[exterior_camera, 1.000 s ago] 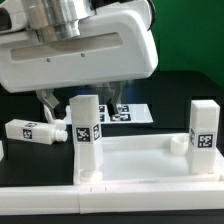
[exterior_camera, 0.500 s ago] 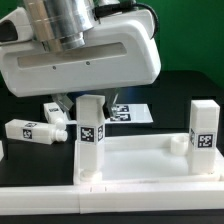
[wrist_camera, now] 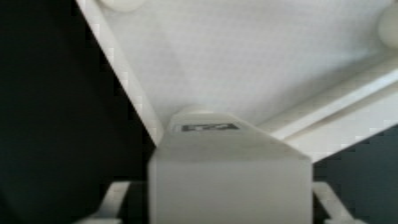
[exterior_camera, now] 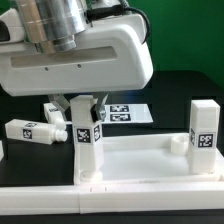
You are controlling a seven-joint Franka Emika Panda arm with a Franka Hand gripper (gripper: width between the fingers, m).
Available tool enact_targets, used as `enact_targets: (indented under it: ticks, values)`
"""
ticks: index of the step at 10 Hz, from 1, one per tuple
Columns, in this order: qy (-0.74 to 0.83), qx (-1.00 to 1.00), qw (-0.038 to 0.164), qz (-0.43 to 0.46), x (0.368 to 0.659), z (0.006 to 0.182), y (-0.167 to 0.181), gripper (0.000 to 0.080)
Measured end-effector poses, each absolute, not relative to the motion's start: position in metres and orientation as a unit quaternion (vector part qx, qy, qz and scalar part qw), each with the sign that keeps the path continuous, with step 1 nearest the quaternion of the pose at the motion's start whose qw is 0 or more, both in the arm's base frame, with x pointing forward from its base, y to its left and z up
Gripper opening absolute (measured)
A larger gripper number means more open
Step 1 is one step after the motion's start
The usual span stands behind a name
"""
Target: Assemble desk
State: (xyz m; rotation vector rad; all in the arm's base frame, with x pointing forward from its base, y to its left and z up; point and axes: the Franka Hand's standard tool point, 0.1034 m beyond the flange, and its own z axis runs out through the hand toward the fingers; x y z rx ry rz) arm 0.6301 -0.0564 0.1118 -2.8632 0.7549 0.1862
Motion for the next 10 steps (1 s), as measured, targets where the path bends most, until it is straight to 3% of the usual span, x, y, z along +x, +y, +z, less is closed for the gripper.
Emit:
enact_targets:
  ticks: [3, 8, 10]
  values:
    - [0.507, -0.855, 0.08, 0.07, 0.6359, 0.1107, -0.0492, 0.0288]
    - [0.634, -0.765, 0.081, 0.079, 0.6383, 0.1105, -0.0503, 0.0288]
    - [0.67, -0.734, 0.095, 0.06, 0.6347, 0.1099, -0.0549, 0.0288]
